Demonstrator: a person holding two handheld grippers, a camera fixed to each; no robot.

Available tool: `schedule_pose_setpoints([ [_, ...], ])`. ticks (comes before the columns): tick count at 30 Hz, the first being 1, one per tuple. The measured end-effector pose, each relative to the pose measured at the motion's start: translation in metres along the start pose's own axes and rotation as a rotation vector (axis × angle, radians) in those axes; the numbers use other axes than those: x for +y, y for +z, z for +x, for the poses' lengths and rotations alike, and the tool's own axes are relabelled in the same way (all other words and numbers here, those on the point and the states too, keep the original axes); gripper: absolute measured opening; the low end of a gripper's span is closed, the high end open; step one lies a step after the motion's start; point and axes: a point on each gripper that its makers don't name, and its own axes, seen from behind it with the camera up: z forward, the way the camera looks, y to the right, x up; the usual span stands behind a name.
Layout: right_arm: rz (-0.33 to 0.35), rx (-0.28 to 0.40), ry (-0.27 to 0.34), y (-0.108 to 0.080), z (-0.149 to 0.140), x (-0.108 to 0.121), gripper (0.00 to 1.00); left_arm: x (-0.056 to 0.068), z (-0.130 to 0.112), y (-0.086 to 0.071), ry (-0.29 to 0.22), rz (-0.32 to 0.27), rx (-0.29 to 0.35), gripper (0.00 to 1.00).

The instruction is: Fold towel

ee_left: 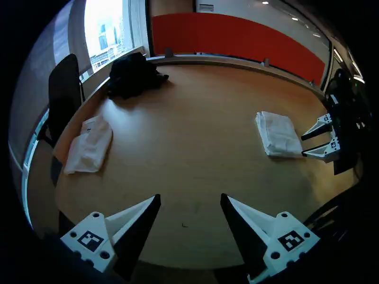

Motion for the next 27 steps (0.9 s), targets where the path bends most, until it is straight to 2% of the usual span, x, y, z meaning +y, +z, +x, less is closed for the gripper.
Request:
schedule_pose_setpoints([
  [8,-0.014,-0.029,0.034,-0.001,-0.022,0.001,0.69,0.003,0.001,0.000,0.006,-0.004,-0.002,0.94],
  [14,-0.020,-0.041,0.043,0.001,-0.029,0.001,0.51,0.004,0.001,0.001,0.010,-0.004,-0.003,0.94],
  [20,-0.027,-0.051,0.059,0.004,-0.035,0.001,0.45,0.005,0.000,0.001,0.010,-0.004,-0.005,0.94],
  [27,-0.038,-0.054,0.060,0.008,-0.039,0.001,0.31,0.006,-0.001,0.001,0.011,-0.006,-0.005,0.94],
])
